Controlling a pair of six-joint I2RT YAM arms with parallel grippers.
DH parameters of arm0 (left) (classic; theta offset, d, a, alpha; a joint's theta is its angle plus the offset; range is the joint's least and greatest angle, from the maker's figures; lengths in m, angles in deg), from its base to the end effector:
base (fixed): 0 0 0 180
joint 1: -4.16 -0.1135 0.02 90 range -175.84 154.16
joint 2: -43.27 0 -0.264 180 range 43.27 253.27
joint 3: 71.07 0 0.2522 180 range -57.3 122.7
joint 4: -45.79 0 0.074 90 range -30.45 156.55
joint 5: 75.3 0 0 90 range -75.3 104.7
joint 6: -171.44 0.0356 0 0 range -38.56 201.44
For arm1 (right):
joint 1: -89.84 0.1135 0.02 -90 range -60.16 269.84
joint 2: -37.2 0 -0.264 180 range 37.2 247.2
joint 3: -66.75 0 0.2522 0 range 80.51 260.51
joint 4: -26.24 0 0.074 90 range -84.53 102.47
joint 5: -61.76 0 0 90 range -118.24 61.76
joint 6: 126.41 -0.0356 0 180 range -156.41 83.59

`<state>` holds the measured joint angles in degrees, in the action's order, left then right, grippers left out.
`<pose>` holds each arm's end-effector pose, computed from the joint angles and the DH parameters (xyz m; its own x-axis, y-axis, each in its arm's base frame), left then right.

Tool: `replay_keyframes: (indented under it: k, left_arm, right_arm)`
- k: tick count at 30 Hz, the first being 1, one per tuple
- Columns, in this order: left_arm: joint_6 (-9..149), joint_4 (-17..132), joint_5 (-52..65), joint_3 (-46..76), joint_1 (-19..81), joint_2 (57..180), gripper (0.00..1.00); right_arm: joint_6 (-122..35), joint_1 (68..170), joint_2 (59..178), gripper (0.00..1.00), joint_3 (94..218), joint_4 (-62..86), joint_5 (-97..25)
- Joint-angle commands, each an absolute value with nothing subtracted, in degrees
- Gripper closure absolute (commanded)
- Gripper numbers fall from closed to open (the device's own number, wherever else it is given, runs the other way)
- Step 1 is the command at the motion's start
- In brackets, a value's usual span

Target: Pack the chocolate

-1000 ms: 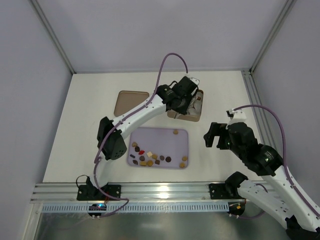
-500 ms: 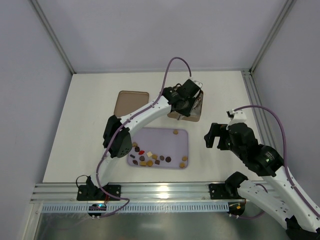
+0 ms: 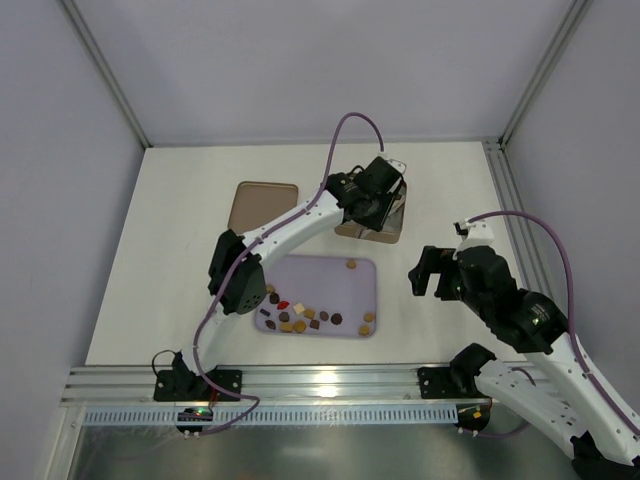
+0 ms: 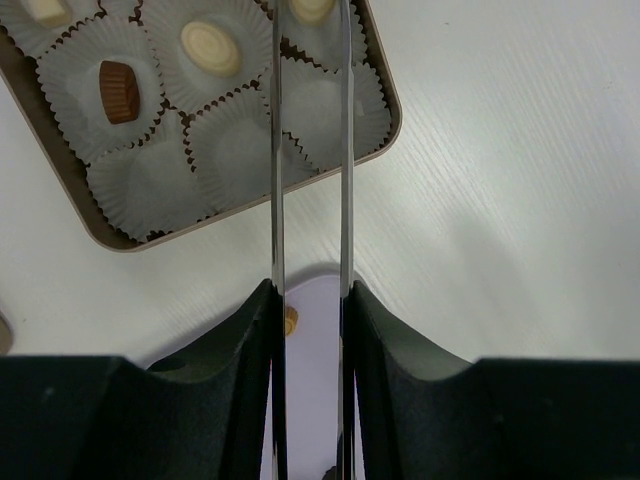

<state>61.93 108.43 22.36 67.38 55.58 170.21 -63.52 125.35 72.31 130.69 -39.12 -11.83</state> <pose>0.3120 -0.3835 0.2897 -0.6990 0.3454 -0.6262 0.5190 0.8475 -0.1118 0.0969 0.0568 0.3226 -0.6010 0.1082 -0.7919 -0.1107 0.9700 0.2165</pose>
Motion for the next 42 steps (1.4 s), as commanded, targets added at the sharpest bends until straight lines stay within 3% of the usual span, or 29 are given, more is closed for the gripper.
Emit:
replay_keyframes:
  k: [1,31,42]
  left_arm:
    - [61.4,106.0,21.9,69.9,55.1,170.3,0.67]
    - [62.1,106.3,22.6,68.4,54.8,167.7,0.63]
    - [60.1,106.1,21.6,58.0,55.0,154.1,0.64]
  right_arm:
    - [-63.3,125.3,71.7,0.00,132.4,-38.8,-10.7]
    - [-63.1,125.2,72.2,0.00,132.1,-38.5,-10.9]
    - [-63.2,125.3,72.3,0.00,132.2,-38.2,-11.3]
